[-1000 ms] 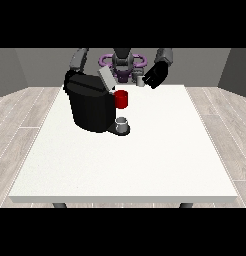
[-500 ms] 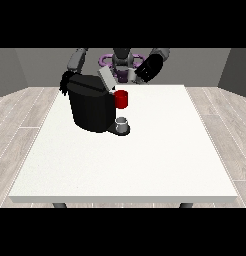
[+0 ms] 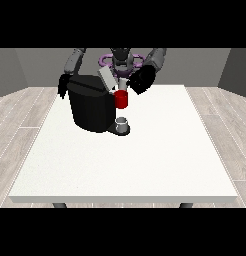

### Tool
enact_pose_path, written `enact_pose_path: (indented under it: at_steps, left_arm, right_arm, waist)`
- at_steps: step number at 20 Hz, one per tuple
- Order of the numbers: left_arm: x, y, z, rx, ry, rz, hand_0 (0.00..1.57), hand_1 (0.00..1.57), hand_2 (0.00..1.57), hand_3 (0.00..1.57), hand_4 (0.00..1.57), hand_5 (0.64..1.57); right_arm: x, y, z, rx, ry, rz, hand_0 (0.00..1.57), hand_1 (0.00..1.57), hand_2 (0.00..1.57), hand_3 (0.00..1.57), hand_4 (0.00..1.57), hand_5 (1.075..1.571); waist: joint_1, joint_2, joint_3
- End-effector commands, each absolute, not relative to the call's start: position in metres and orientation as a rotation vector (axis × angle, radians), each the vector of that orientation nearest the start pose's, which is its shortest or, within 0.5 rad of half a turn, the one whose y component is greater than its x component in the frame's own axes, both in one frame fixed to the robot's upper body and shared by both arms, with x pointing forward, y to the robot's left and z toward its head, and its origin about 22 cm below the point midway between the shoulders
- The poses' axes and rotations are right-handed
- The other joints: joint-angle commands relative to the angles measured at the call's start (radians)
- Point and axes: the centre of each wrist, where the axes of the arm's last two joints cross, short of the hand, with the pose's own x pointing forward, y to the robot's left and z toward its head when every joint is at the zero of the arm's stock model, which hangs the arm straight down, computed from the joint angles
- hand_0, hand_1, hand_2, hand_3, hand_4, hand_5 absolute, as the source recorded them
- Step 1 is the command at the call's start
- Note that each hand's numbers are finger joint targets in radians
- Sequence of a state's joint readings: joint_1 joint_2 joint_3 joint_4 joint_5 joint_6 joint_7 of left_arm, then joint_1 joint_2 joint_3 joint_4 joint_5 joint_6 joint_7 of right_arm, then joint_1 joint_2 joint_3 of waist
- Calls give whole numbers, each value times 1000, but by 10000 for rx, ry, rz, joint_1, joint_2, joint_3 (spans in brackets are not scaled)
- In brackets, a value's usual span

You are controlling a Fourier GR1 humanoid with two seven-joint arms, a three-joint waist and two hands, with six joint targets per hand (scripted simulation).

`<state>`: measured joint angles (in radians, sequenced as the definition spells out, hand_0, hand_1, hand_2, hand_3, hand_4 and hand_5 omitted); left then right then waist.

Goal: Insert the coffee pod into the coffee machine and close the lid

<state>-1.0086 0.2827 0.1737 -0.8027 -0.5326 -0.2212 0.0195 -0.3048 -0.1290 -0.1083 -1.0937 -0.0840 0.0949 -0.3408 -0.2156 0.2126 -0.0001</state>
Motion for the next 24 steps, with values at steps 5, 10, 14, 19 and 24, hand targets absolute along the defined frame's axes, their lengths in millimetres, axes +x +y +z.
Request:
enact_pose_path:
  at_steps: [5, 10, 14, 19, 24]
  left_arm:
    - [456, 229, 222, 4608, -16528, -6774, 1506, 1506, 1501, 1431, 604, 1571]
    - [457, 230, 232, 4656, -16900, -6561, 1438, 1438, 1475, 1389, 595, 1571]
    - [458, 243, 236, 5250, -16841, -6749, 1438, 1438, 1467, 1362, 625, 1571]
    - [457, 255, 248, 5079, -16988, -7321, 1523, 1523, 1529, 1442, 698, 1571]
    - [459, 243, 256, 5463, -17085, -6664, 1485, 1485, 1480, 1368, 634, 1571]
  right_arm:
    - [323, -255, -24, 1029, -17741, 812, 0, 0, 0, 0, 279, 1571]
    - [332, -269, -19, 893, -17904, 760, 0, 0, 0, 0, 233, 1571]
    - [341, -249, -6, 1133, -18111, 988, 0, 0, 0, 0, 242, 1571]
    - [346, -264, -3, 992, -18210, 1117, 0, 0, 0, 0, 211, 1571]
    - [347, -258, -8, 913, -17880, 1085, 0, 0, 0, 0, 250, 1571]
  waist:
    - [-176, 646, 4]
    - [-146, 1081, 5]
    - [-376, 1376, 2]
    - [-246, 1591, 4]
    - [-393, 1476, 6]
